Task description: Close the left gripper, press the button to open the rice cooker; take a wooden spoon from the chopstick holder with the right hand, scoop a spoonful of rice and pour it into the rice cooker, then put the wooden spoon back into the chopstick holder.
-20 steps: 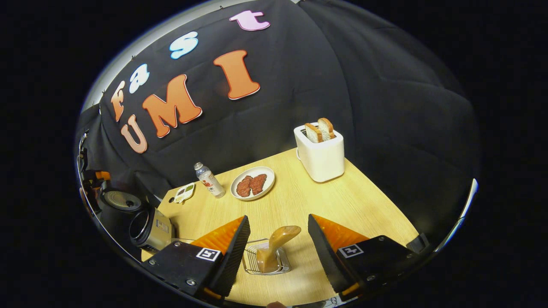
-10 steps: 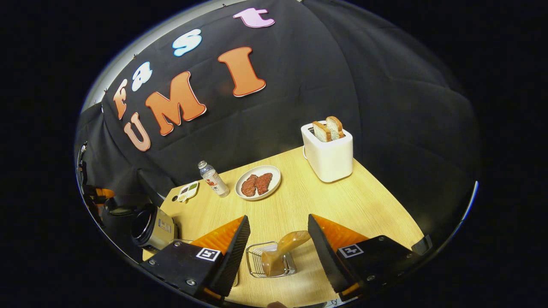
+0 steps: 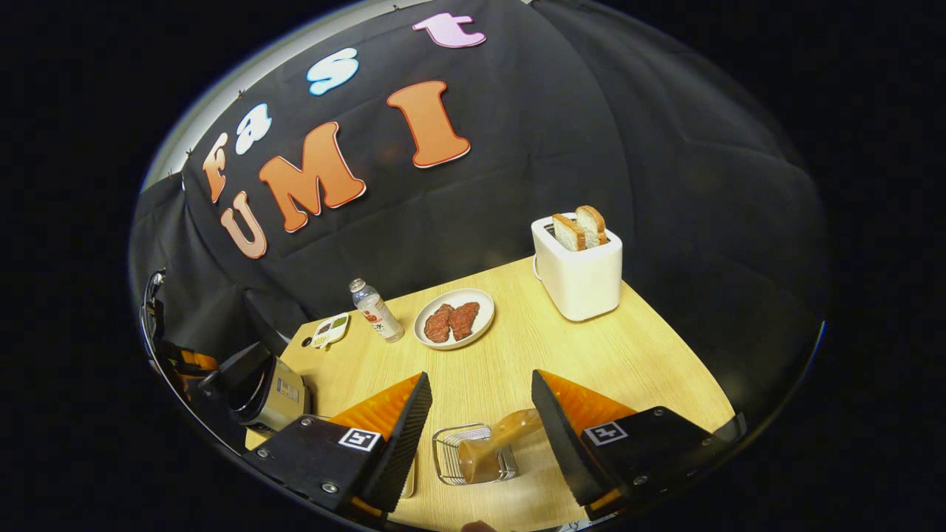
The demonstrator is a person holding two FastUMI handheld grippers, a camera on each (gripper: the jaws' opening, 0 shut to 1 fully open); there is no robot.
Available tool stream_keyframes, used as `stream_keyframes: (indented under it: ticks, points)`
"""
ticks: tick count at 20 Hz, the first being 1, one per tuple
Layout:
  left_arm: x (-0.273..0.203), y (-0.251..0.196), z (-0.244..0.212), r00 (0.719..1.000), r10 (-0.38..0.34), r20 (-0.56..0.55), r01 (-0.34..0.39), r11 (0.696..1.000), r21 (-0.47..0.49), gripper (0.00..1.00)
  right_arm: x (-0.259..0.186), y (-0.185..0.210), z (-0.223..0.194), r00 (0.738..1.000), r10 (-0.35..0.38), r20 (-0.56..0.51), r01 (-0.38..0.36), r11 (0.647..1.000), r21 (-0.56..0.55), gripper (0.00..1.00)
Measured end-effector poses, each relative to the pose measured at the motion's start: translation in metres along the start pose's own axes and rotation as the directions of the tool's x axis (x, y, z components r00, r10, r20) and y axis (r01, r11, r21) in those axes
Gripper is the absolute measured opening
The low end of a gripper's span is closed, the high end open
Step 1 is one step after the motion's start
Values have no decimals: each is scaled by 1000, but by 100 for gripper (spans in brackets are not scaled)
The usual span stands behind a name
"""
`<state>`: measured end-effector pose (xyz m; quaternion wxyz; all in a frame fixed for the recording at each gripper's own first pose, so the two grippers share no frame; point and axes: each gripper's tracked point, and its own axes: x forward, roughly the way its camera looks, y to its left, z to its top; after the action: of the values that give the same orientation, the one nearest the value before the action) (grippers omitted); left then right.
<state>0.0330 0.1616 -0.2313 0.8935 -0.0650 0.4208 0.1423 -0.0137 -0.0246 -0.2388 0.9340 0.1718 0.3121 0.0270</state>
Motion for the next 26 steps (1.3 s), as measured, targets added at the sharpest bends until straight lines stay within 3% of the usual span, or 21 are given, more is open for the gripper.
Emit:
stream_keyframes:
  ticks: [5, 10, 18, 26]
  points:
    - [16, -1, -44, 983, -5, -184, -5, 999, -50, 99, 0, 1, 5, 1000, 0, 13, 0, 1000, -25, 85]
    - [20, -1, -43, 973, -13, -231, 1, 999, -50, 100, -1, 1, 10, 1000, -5, 22, 5, 999, -44, 84]
    - [24, -2, -43, 968, -21, -250, 10, 999, -43, 100, 3, 9, 14, 1000, 0, 23, 2, 997, -81, 85]
    - [26, -1, -39, 976, 10, -216, -23, 998, -60, 100, 1, 32, 17, 998, 53, 44, -46, 989, -141, 84]
